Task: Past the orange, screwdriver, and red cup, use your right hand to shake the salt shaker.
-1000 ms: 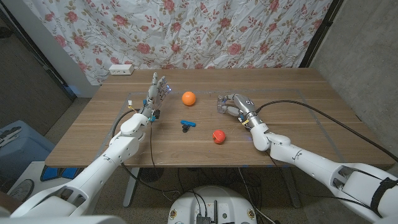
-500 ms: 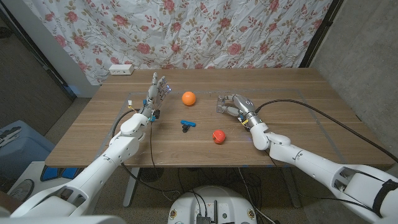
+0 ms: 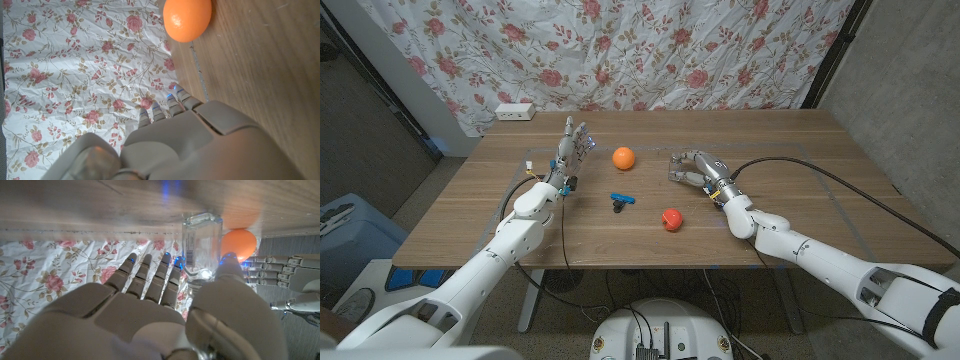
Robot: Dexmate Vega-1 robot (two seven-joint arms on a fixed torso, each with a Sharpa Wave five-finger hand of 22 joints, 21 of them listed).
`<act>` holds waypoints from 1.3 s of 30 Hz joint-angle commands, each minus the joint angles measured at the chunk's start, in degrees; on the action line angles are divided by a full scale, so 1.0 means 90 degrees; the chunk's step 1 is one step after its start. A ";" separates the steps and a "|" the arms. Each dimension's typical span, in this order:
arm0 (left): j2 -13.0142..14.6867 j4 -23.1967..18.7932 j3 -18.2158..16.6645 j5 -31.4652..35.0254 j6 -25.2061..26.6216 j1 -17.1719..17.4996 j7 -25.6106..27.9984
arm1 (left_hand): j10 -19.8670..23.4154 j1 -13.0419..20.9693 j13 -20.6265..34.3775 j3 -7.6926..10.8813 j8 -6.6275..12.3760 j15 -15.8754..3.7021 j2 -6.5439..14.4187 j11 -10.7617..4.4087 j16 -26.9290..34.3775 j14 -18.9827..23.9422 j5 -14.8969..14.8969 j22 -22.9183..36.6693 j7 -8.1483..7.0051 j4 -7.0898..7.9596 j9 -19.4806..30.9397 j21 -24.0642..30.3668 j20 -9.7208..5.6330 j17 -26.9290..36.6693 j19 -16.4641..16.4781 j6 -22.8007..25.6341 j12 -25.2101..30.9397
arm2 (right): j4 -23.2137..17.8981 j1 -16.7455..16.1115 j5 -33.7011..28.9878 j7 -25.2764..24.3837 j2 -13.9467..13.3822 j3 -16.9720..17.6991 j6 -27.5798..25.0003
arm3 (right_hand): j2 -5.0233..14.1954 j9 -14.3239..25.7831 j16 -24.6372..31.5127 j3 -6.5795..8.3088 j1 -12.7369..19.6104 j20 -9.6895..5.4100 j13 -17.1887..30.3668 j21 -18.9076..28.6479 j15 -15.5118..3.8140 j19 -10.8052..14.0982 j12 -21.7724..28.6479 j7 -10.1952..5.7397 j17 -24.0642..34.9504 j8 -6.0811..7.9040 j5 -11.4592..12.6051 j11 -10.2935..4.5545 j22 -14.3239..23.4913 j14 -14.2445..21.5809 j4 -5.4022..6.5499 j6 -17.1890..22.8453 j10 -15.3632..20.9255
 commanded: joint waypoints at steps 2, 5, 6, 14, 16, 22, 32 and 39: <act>0.0001 0.0004 0.0002 0.0000 -0.0001 -0.0003 0.0001 | 0.0005 -0.0001 0.0024 -0.0011 0.0028 -0.0671 0.0644 -0.0039 0.0032 0.0000 0.0047 0.0030 -0.0046 0.0040 0.0039 0.0029 -0.0154 0.0038 0.0025 0.0016 0.0023 | -0.0131 0.0067 0.0197 0.0602 -0.0144 0.0077 0.0222 | -0.0064 0.0016 -0.0145 -0.0056 -0.0171 0.0023 -0.0003 -0.0017 0.0144 -0.0209 -0.0028 0.0106 0.0015 -0.0163 0.0093 0.0122 -0.0002 -0.0304 0.0015 -0.0324 -0.0483; 0.0002 0.0003 0.0002 0.0000 -0.0001 -0.0002 0.0002 | 0.0006 -0.0002 0.0024 -0.0011 0.0026 -0.0672 0.0643 -0.0034 0.0033 0.0002 0.0047 0.0030 -0.0050 0.0040 0.0039 0.0030 -0.0154 0.0038 0.0027 0.0011 0.0023 | -0.0122 0.0072 0.0222 0.0648 -0.0165 0.0100 0.0329 | -0.0099 0.0017 -0.0225 -0.0087 -0.0277 0.0037 -0.0010 -0.0032 0.0241 -0.0343 -0.0015 0.0195 0.0012 -0.0267 0.0108 0.0143 -0.0007 -0.0466 0.0037 -0.0531 -0.0672; 0.0002 0.0002 0.0002 -0.0001 0.0000 -0.0002 0.0002 | 0.0006 -0.0002 0.0024 -0.0011 0.0027 -0.0672 0.0643 -0.0032 0.0033 0.0003 0.0047 0.0030 -0.0047 0.0040 0.0039 0.0030 -0.0154 0.0038 0.0027 0.0012 0.0023 | -0.0135 0.0071 0.0234 0.0685 -0.0178 0.0108 0.0354 | -0.0118 0.0018 -0.0248 -0.0102 -0.0315 0.0031 -0.0013 -0.0033 0.0254 -0.0372 -0.0015 0.0217 0.0011 -0.0299 0.0112 0.0152 -0.0007 -0.0512 0.0045 -0.0596 -0.0727; 0.0002 0.0001 0.0001 -0.0001 0.0000 -0.0001 0.0002 | 0.0009 -0.0002 0.0024 -0.0011 0.0029 -0.0676 0.0643 -0.0032 0.0032 0.0000 0.0047 0.0030 -0.0038 0.0040 0.0039 0.0029 -0.0152 0.0038 0.0027 0.0016 0.0025 | -0.0188 0.0066 0.0420 0.1011 -0.0262 0.0193 0.0685 | -0.0220 -0.0007 -0.0483 -0.0255 -0.0817 0.0072 -0.0070 -0.0017 0.0510 -0.0692 0.0004 0.0335 -0.0005 -0.0686 0.0196 0.0333 -0.0008 -0.0980 0.0178 -0.1309 -0.1368; 0.0002 0.0000 0.0001 -0.0001 0.0000 -0.0001 0.0003 | 0.0008 -0.0002 0.0024 -0.0011 0.0028 -0.0673 0.0643 -0.0028 0.0032 0.0000 0.0047 0.0030 -0.0040 0.0040 0.0039 0.0029 -0.0149 0.0038 0.0025 0.0016 0.0024 | -0.0268 0.0041 0.0529 0.1179 -0.0288 0.0243 0.0687 | -0.0242 -0.0017 -0.0568 -0.0300 -0.0966 0.0093 -0.0096 -0.0018 0.0580 -0.0775 -0.0015 0.0348 -0.0017 -0.0799 0.0212 0.0409 -0.0009 -0.1157 0.0218 -0.1564 -0.1617; 0.0001 0.0002 0.0002 0.0000 -0.0001 -0.0001 0.0003 | 0.0009 -0.0002 0.0024 -0.0011 0.0028 -0.0676 0.0643 -0.0033 0.0033 0.0002 0.0047 0.0030 -0.0038 0.0040 0.0039 0.0028 -0.0152 0.0038 0.0023 0.0015 0.0024 | -0.0342 -0.0012 0.0854 0.1519 -0.0298 0.0397 0.0792 | -0.0266 -0.0043 -0.0750 -0.0390 -0.1270 0.0111 -0.0170 -0.0021 0.0916 -0.0956 -0.0037 0.0460 -0.0074 -0.0926 0.0231 0.0625 -0.0012 -0.1517 0.0298 -0.2117 -0.2170; 0.0000 0.0004 0.0003 0.0000 -0.0002 -0.0002 0.0002 | 0.0009 -0.0002 0.0024 -0.0011 0.0033 -0.0670 0.0643 -0.0034 0.0030 -0.0005 0.0047 0.0030 -0.0048 0.0040 0.0039 0.0029 -0.0153 0.0038 0.0026 0.0027 0.0024 | -0.0107 -0.0066 0.1560 0.1871 -0.0155 0.0684 0.1275 | -0.0295 -0.0070 -0.0881 -0.0515 -0.1644 0.0079 -0.0236 -0.0010 0.0976 -0.1091 -0.0025 0.0577 -0.0119 -0.0944 0.0267 0.0750 -0.0010 -0.1851 0.0422 -0.2567 -0.2551; 0.0000 0.0003 0.0003 0.0000 -0.0002 -0.0002 0.0003 | 0.0005 -0.0002 0.0024 -0.0011 0.0028 -0.0667 0.0643 -0.0043 0.0032 0.0000 0.0047 0.0030 -0.0051 0.0040 0.0039 0.0030 -0.0155 0.0038 0.0027 0.0016 0.0023 | 0.0061 -0.0109 0.2100 0.2048 -0.0019 0.0927 0.1521 | -0.0258 -0.0092 -0.0886 -0.0597 -0.1937 -0.0142 -0.0284 0.0044 0.0809 -0.0976 -0.0026 0.0702 -0.0158 -0.0904 0.0283 0.0782 -0.0014 -0.1893 0.0546 -0.2654 -0.2781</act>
